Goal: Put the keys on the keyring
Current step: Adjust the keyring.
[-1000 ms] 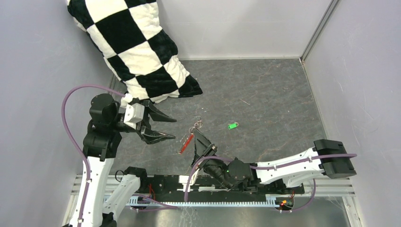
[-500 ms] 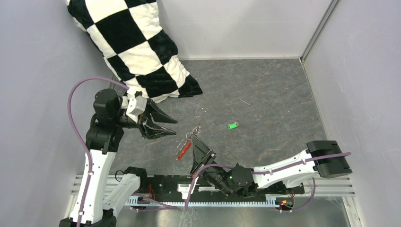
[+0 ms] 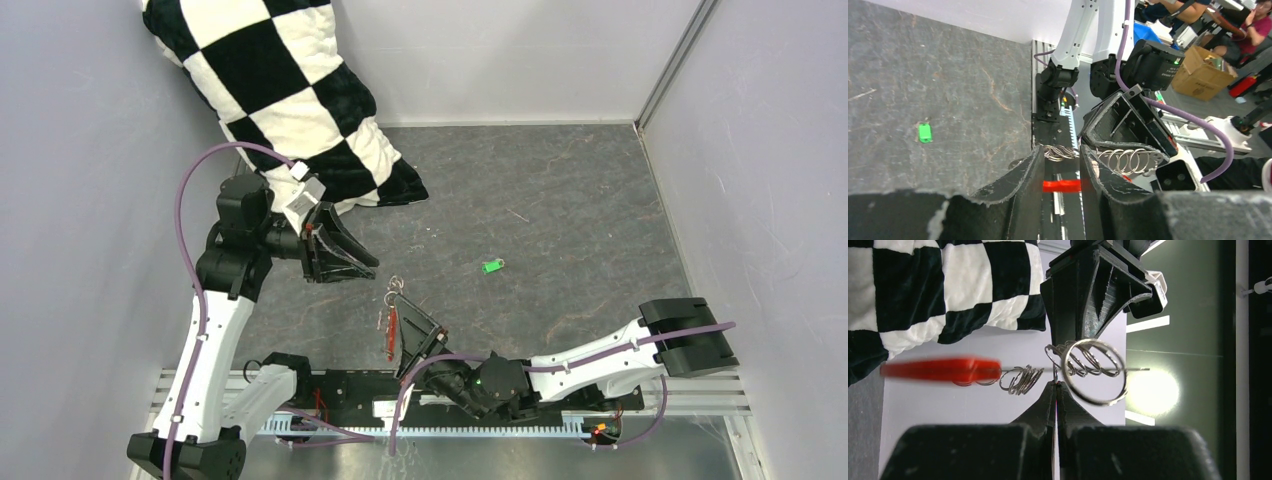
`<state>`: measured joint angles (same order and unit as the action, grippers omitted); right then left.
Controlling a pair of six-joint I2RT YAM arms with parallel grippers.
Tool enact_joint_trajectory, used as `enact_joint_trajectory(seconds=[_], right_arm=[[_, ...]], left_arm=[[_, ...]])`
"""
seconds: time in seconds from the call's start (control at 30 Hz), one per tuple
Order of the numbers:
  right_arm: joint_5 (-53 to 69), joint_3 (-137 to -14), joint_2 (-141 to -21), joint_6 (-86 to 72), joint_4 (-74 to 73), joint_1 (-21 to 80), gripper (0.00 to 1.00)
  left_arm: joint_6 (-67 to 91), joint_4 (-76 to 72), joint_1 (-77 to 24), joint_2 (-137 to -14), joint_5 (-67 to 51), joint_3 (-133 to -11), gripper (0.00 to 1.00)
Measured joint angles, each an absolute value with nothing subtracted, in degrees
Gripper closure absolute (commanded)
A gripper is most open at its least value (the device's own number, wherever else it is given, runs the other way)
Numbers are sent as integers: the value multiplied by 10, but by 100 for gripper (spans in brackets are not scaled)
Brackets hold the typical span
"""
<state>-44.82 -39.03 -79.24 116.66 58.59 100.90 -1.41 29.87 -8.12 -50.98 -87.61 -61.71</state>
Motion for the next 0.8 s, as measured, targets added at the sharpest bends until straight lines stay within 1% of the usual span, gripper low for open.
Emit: enact_joint_trajectory(seconds=[0.53, 0.67, 0.8], right_arm=[[-420, -405, -808, 1167, 580, 985, 99], [-412, -411, -810, 1167, 587, 978, 99], [-407, -413, -818, 1167, 593, 973, 99]], left_arm=[[94, 298, -98, -504, -878, -596, 62], [108, 298, -101, -503, -878, -594, 65], [109, 298, -103, -502, -877, -594, 70]])
